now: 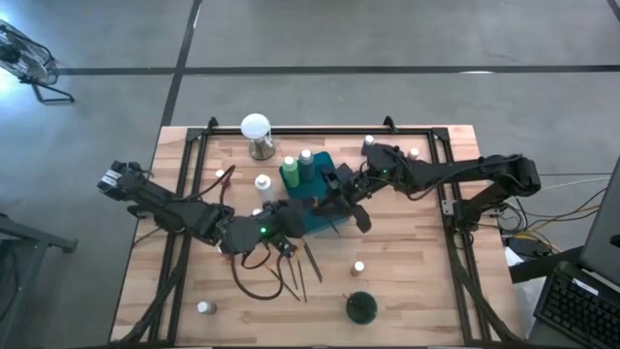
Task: Pick & Place Paint Supplies
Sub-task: Put the gold paint brush into the green cup
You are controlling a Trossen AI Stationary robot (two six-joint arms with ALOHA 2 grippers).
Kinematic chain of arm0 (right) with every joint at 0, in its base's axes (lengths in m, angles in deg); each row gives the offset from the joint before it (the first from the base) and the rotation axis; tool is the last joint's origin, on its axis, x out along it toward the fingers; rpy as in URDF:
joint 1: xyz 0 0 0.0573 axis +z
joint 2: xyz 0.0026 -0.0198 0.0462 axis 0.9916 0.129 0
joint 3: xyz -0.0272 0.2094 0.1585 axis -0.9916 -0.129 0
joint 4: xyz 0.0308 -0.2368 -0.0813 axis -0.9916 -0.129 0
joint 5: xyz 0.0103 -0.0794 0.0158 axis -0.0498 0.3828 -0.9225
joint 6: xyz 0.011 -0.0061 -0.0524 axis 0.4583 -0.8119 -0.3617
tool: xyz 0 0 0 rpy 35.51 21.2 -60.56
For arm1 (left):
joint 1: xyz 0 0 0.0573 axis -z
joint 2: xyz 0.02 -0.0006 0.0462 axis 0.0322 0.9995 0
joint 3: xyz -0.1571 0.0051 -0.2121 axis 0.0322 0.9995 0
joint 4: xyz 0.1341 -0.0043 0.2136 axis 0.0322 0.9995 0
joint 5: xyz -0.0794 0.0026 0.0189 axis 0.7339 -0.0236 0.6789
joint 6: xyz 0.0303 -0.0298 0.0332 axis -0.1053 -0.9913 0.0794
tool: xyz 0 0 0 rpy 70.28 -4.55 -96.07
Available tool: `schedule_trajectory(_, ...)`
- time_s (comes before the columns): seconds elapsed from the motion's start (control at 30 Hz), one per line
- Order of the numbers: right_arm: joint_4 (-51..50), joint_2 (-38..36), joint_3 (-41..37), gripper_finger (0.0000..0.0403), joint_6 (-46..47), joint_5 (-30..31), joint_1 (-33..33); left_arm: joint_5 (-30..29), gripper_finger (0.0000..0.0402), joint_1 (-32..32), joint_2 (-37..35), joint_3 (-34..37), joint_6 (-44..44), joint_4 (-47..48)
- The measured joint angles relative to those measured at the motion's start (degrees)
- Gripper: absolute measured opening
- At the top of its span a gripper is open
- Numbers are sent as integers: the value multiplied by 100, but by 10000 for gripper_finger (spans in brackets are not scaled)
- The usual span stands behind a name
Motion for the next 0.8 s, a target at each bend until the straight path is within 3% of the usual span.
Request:
schedule_trajectory(0.3, -351, -73, -7, 15, -267, 293, 7, 99, 30, 0, 0, 0, -470, 38)
schedule_trajectory(0.53, -1259, -566, -7, 13, -787, 1254, 2, 8, 59, 60, -4, 4, -1638, -395)
schedule_trajectory(0.67, -1585, -1034, -19, 13, -826, 1526, 150, -354, 75, 114, -8, 4, -2414, -498)
schedule_trajectory(0.8, -1785, -1468, -117, 13, -1037, 2232, 702, -1061, 82, 131, -39, 4, -3536, -406)
